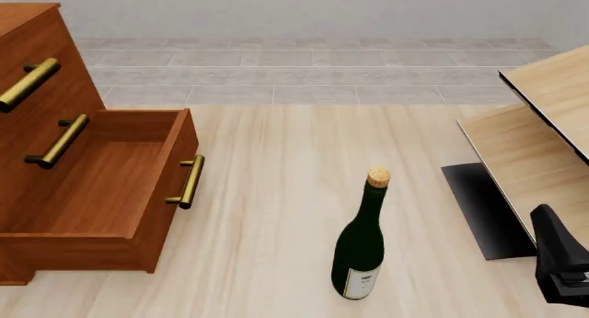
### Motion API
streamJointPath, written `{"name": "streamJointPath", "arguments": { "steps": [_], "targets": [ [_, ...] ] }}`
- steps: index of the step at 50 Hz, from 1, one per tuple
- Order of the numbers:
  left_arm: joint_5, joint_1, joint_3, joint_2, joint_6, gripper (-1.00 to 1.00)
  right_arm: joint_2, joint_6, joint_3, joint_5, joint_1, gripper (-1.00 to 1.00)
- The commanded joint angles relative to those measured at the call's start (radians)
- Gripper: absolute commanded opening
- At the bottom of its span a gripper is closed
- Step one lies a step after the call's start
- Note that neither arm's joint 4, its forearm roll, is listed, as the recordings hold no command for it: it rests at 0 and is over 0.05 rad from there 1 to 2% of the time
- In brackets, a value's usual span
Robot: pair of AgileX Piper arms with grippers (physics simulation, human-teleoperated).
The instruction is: Put the bowl on top of the cabinet.
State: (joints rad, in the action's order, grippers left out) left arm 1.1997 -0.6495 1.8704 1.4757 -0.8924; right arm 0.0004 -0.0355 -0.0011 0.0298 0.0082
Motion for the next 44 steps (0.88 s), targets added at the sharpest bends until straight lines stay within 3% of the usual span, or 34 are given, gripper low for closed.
{"name": "streamJointPath", "arguments": {
  "steps": [1, 21, 44],
  "targets": [
    [0.02, 0.015, 0.06, -0.04, -0.024, 1.0, 0.0, 0.001, 0.0, 0.0, 0.001, 1.0],
    [0.02, 0.068, 0.071, -0.153, -0.058, 1.0, 0.0, 0.005, 0.0, -0.001, 0.003, 1.0],
    [0.019, 0.165, 0.117, -0.217, 0.015, 1.0, 0.0, 0.004, 0.0, 0.0, 0.0, 1.0]
  ]
}}
